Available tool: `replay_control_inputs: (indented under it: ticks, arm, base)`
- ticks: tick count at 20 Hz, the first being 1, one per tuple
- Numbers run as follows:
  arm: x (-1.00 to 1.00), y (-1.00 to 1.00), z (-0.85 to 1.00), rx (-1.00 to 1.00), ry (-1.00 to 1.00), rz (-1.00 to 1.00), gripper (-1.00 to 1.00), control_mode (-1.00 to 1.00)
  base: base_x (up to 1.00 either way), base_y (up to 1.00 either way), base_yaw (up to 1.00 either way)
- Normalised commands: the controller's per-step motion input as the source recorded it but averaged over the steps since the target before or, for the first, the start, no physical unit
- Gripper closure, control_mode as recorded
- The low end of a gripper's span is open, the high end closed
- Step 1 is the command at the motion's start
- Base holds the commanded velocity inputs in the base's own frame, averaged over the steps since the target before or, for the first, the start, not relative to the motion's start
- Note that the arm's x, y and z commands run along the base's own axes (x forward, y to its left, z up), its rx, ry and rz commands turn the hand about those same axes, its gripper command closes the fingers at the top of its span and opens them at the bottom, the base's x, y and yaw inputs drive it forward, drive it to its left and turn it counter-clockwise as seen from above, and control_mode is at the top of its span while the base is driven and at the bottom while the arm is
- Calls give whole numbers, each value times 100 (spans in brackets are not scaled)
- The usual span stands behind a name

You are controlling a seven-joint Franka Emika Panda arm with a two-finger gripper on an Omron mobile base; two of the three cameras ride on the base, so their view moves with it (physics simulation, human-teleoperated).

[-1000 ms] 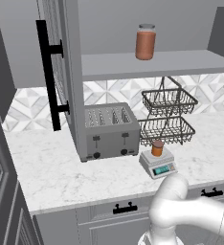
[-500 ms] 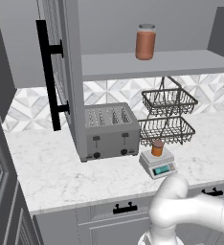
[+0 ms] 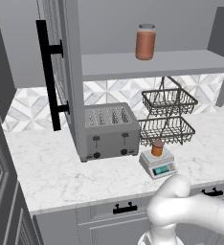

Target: Pick the jam and place it on the digital scale for weighing, and close the cabinet.

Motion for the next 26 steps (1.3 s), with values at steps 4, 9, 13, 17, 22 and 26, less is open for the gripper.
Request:
replay_control_inputs:
  ticks: [4, 9, 13, 17, 22, 26]
  arm:
    - [100, 100, -31, -14, 9, -22, -100, -100]
    - [100, 100, -11, -17, 2, -32, -100, -100]
    - [100, 100, -21, -13, -1, -33, -100, -100]
    - [93, 80, -16, -8, -4, -29, -100, -100]
    - [93, 38, -11, -4, 0, -16, -100, -100]
    - [97, 1, -9, 0, 0, -2, -100, -100]
  base:
    - [0, 0, 0]
    - [0, 0, 0]
    - [0, 0, 0]
    - [0, 0, 0]
    - [0, 0, 0]
    - [0, 0, 0]
